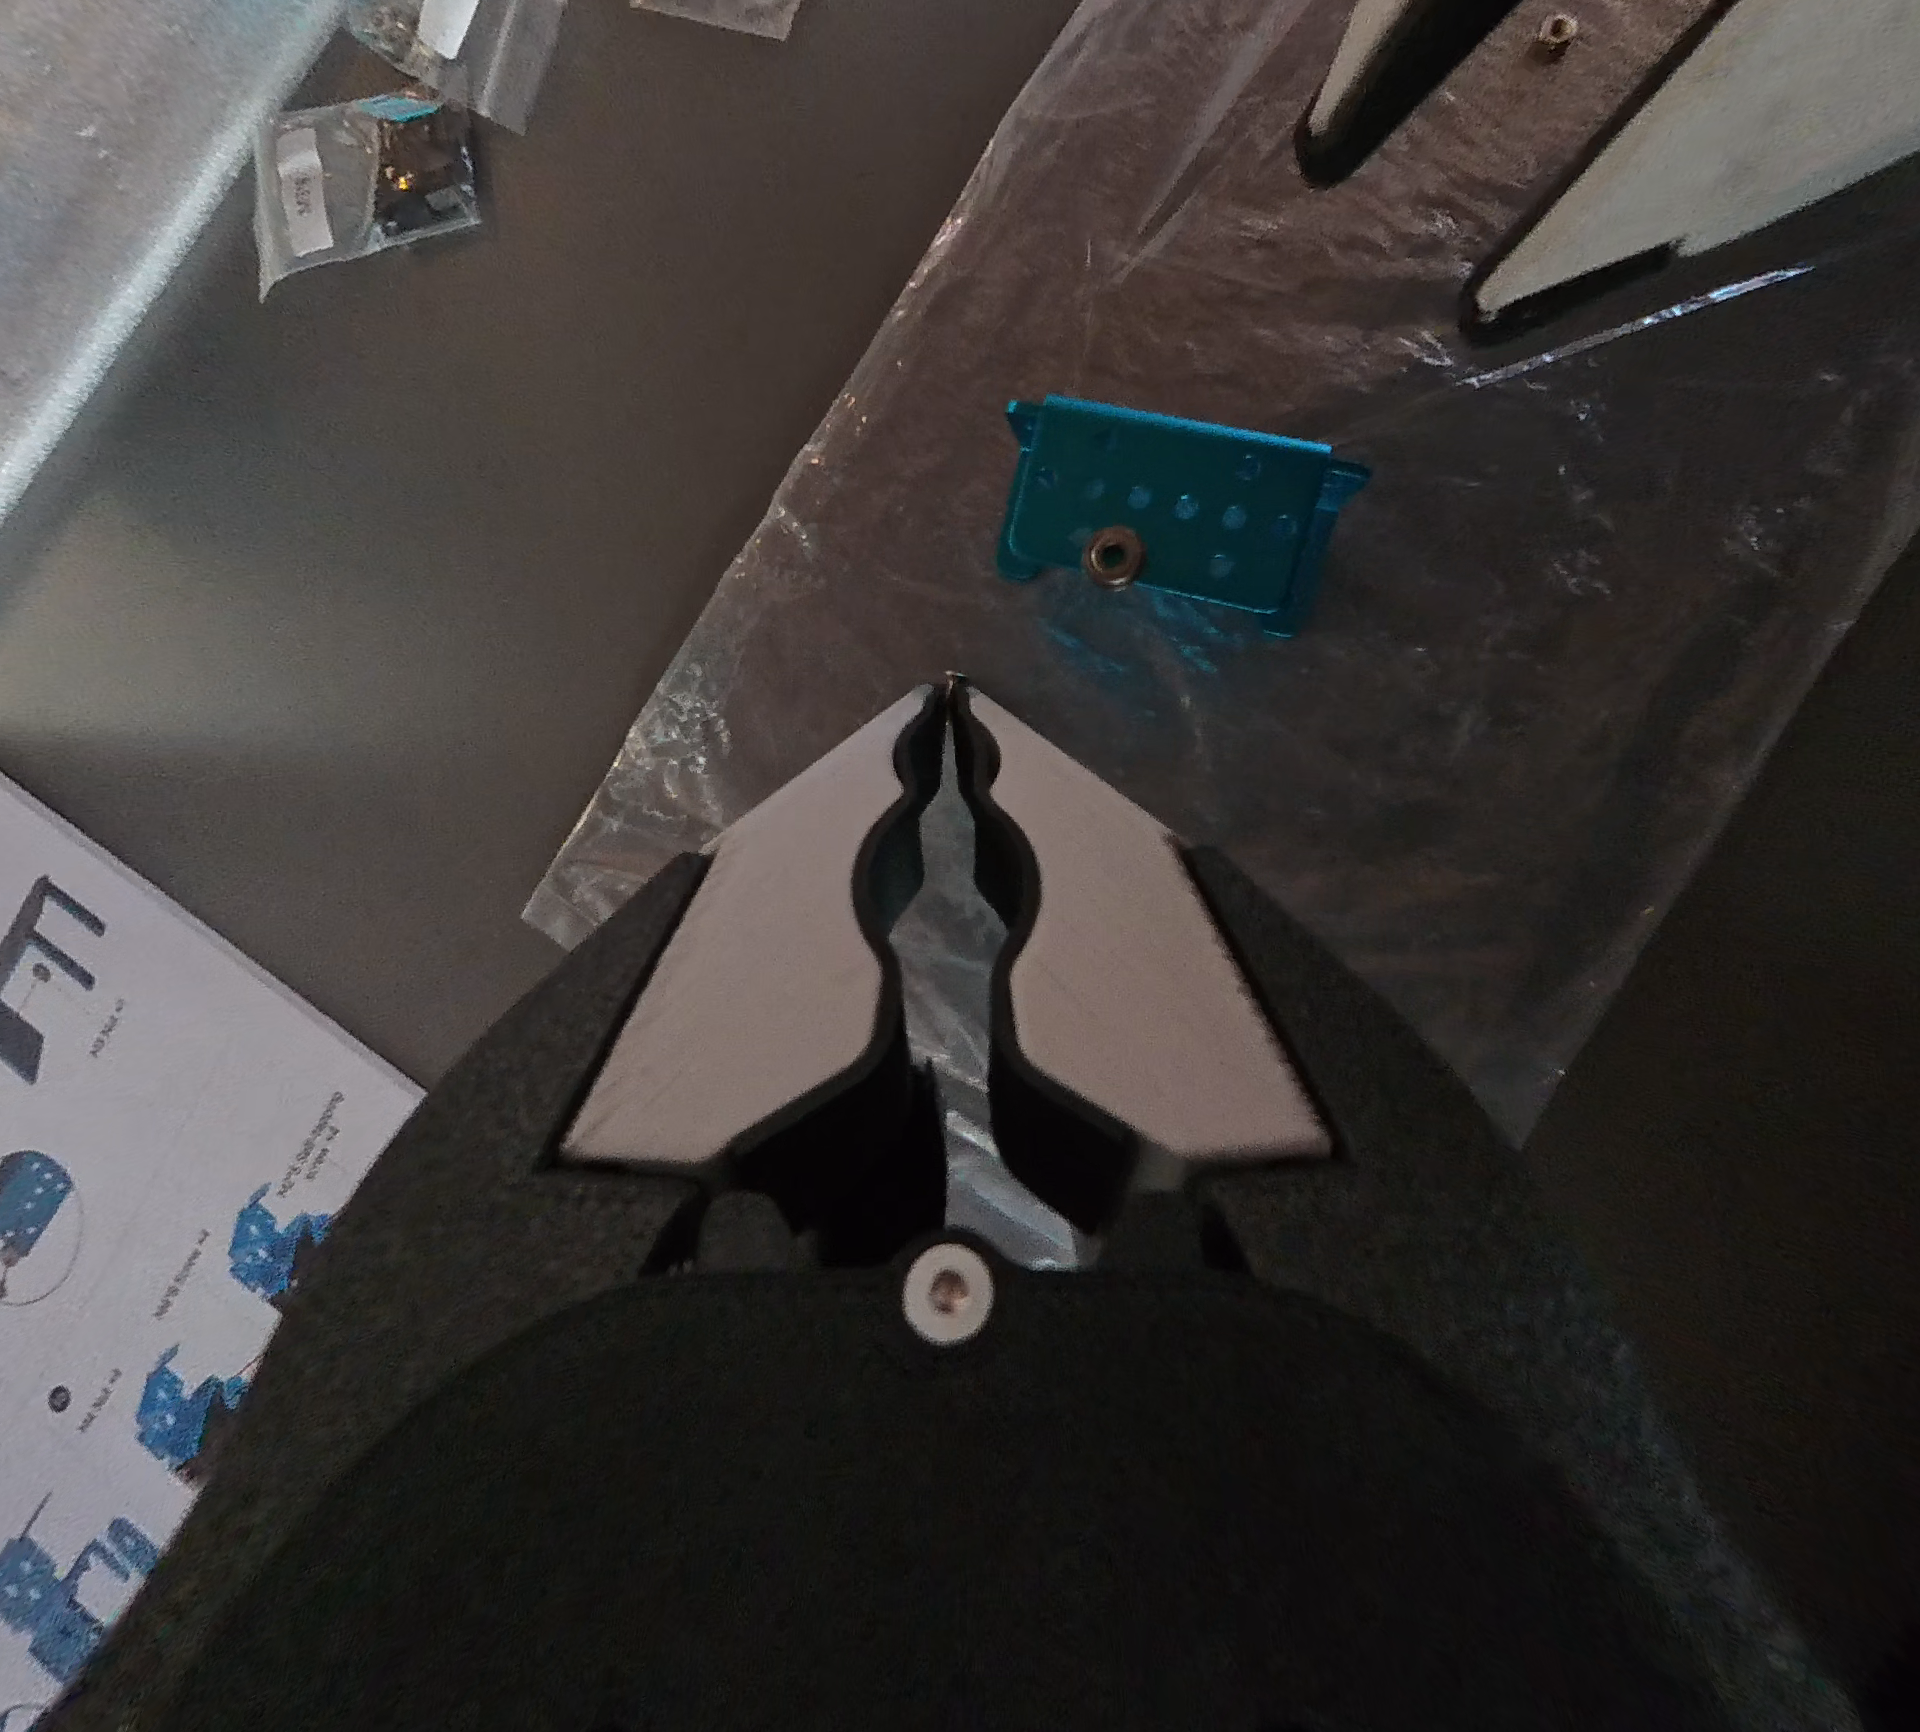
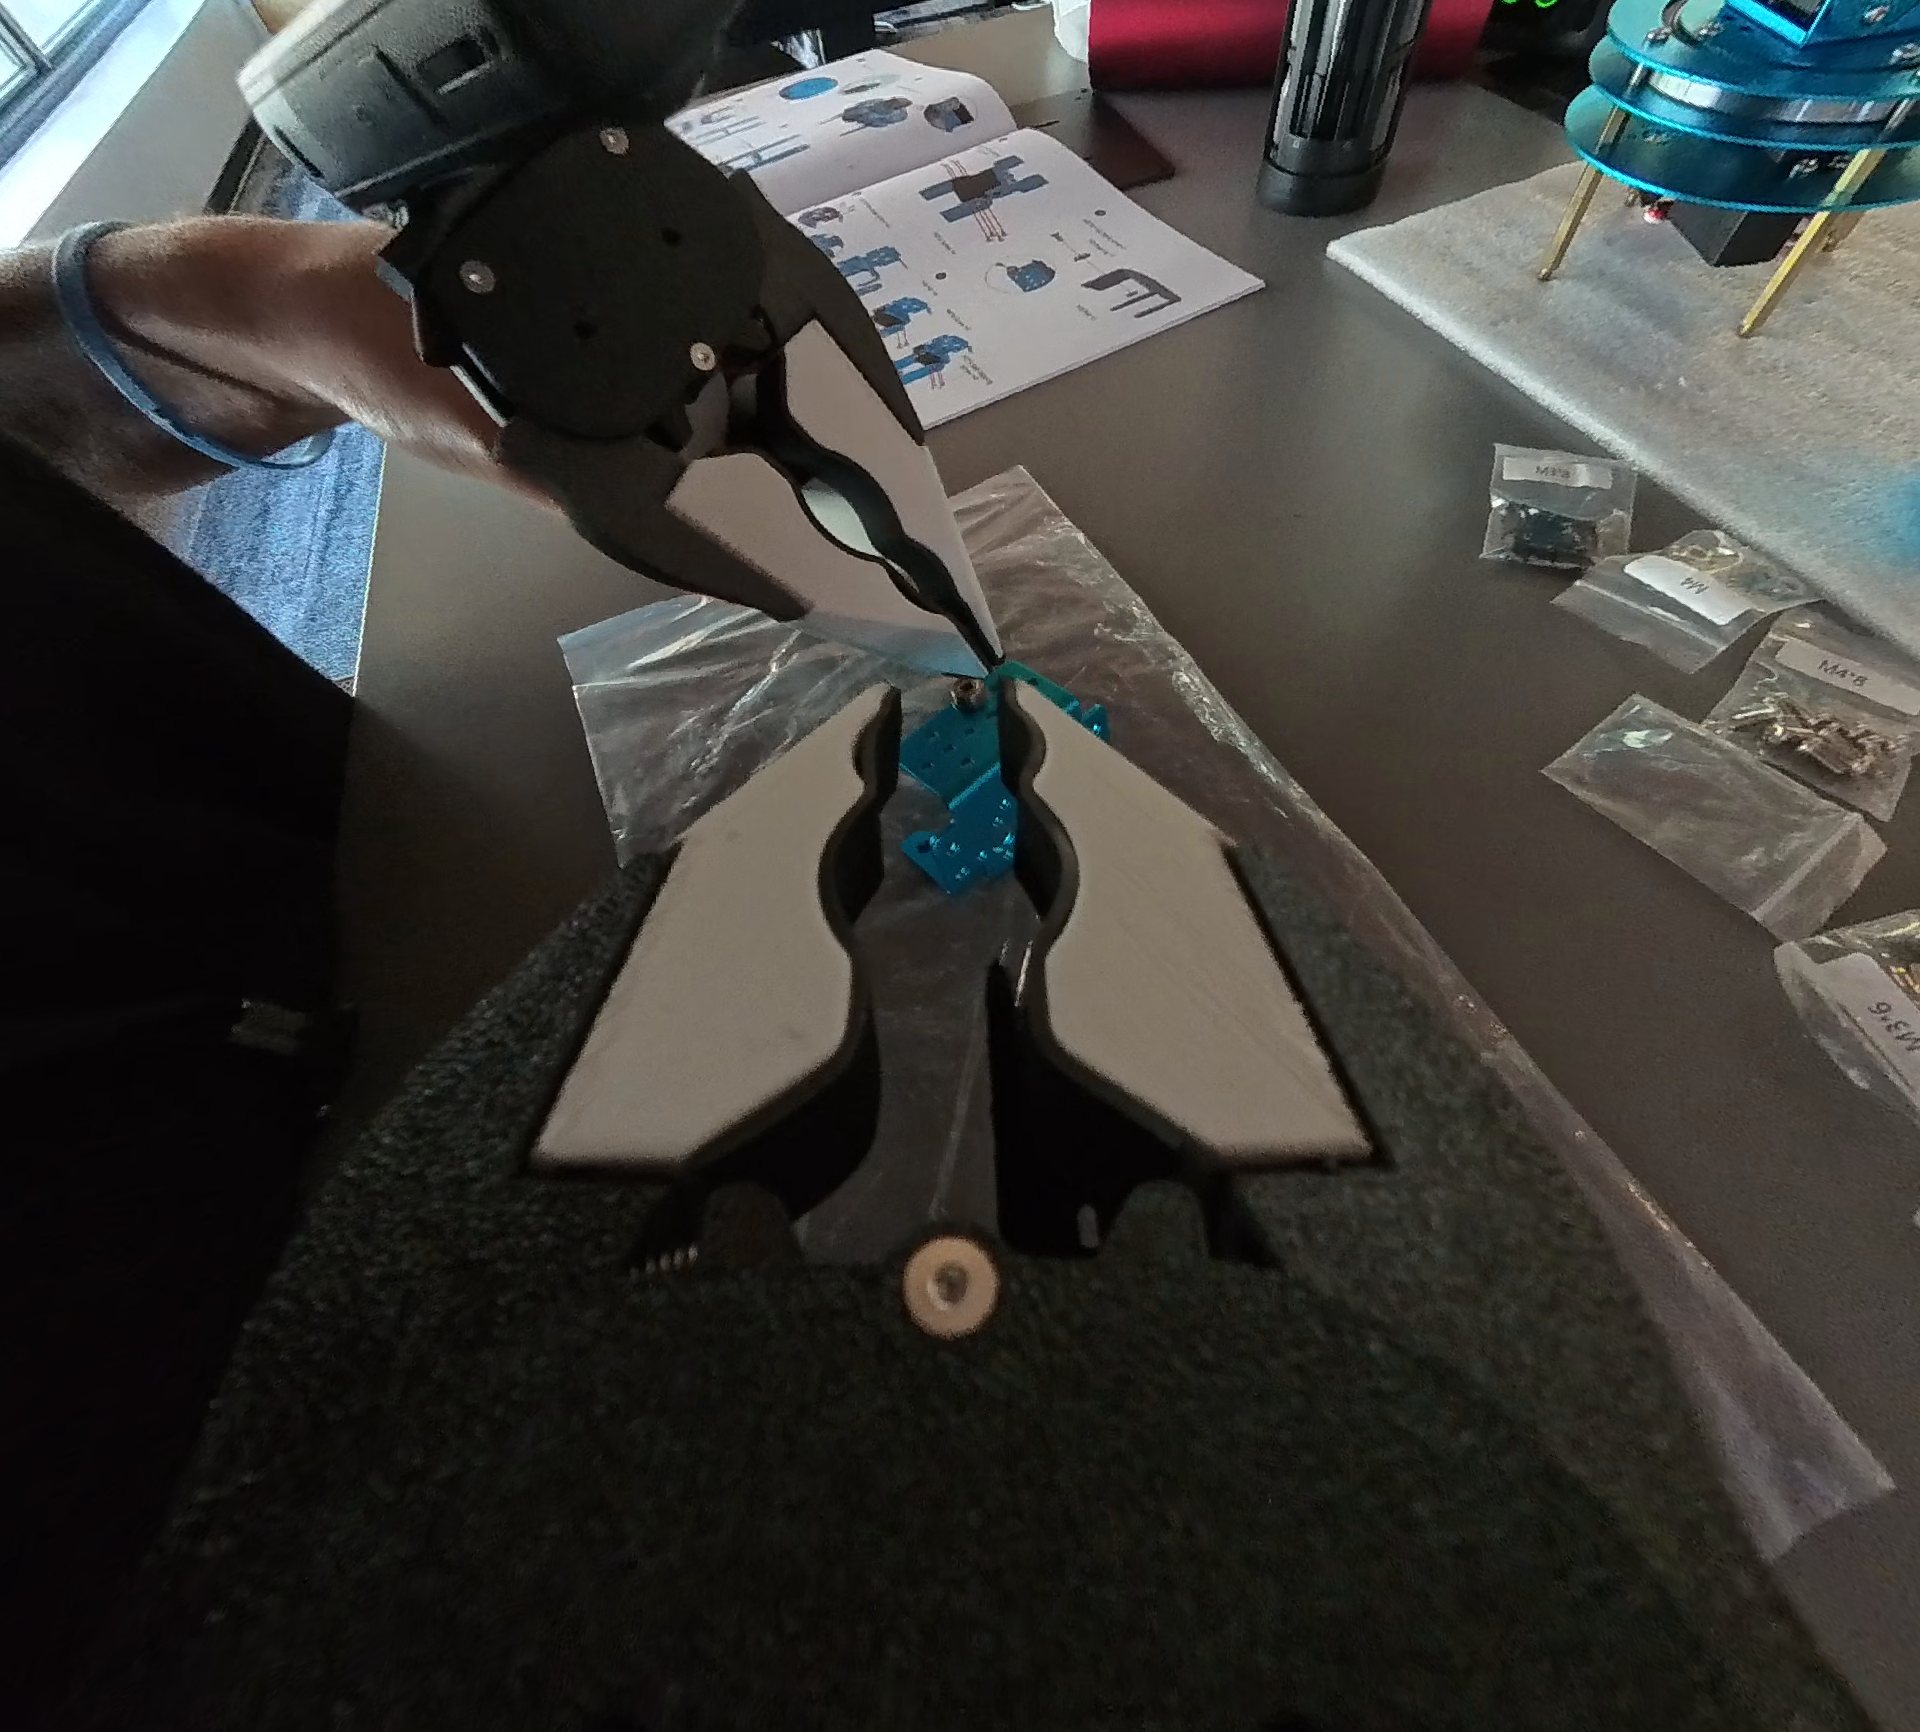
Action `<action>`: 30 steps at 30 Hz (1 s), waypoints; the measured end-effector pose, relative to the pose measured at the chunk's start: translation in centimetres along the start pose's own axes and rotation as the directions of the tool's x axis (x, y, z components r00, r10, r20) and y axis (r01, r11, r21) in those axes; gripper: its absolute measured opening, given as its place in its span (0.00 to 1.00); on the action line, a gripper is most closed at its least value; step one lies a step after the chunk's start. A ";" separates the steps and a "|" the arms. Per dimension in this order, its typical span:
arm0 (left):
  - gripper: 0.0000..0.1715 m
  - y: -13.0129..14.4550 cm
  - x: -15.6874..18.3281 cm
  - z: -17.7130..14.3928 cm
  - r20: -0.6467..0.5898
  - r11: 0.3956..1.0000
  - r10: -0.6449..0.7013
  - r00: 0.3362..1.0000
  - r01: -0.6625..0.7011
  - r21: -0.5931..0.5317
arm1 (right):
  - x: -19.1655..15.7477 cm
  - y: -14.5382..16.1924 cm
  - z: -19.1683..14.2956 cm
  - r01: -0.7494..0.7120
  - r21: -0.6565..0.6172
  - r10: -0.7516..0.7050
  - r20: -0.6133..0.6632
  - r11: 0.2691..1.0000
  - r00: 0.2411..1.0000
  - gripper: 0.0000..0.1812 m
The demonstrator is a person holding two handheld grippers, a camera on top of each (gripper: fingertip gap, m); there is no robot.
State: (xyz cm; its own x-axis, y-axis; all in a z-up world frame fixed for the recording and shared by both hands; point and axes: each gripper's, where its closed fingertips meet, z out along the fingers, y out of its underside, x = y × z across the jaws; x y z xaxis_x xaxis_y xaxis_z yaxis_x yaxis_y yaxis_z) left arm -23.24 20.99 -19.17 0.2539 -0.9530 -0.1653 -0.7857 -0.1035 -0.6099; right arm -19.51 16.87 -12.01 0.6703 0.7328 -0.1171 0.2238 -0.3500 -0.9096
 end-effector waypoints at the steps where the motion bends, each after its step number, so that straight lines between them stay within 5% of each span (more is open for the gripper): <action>1: 0.00 0.0 -0.1 0.0 0.001 1.000 0.001 1.000 -0.001 0.003 | 0.0 0.0 0.1 -0.002 -0.001 0.002 0.003 1.000 1.000 0.10; 7: 0.00 -0.4 -0.4 -1.4 -0.003 0.995 -0.056 0.998 0.056 0.088 | 0.3 0.3 1.7 0.024 -0.092 -0.026 -0.018 0.995 0.999 0.09; 15: 0.00 -0.1 0.3 -3.2 -0.061 0.966 -0.156 0.986 0.165 0.197 | 2.0 1.7 4.3 0.102 -0.232 -0.143 -0.165 0.967 0.976 0.23; 23: 0.00 0.9 0.4 -3.3 -0.061 0.964 -0.163 0.985 0.172 0.201 | 2.8 1.9 3.8 0.075 -0.237 -0.122 -0.190 0.969 0.974 0.20; 27: 0.01 0.0 1.8 -3.4 -0.087 0.968 -0.055 0.995 0.074 0.238 | 3.2 0.9 2.6 0.051 -0.174 -0.085 -0.197 0.983 0.977 0.19; 30: 0.09 -1.0 3.5 -3.0 -0.159 0.967 0.000 0.987 0.041 0.253 | 1.7 1.1 2.0 0.053 -0.144 -0.063 -0.067 0.988 0.996 0.23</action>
State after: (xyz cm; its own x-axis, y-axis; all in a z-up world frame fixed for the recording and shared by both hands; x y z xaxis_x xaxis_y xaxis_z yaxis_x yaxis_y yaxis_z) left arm -23.22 16.97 -16.83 0.1612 -0.9861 -0.0400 -0.6061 -0.0669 -0.7926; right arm -19.55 18.91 -14.04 0.7007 0.7127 -0.0322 0.3588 -0.3910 -0.8476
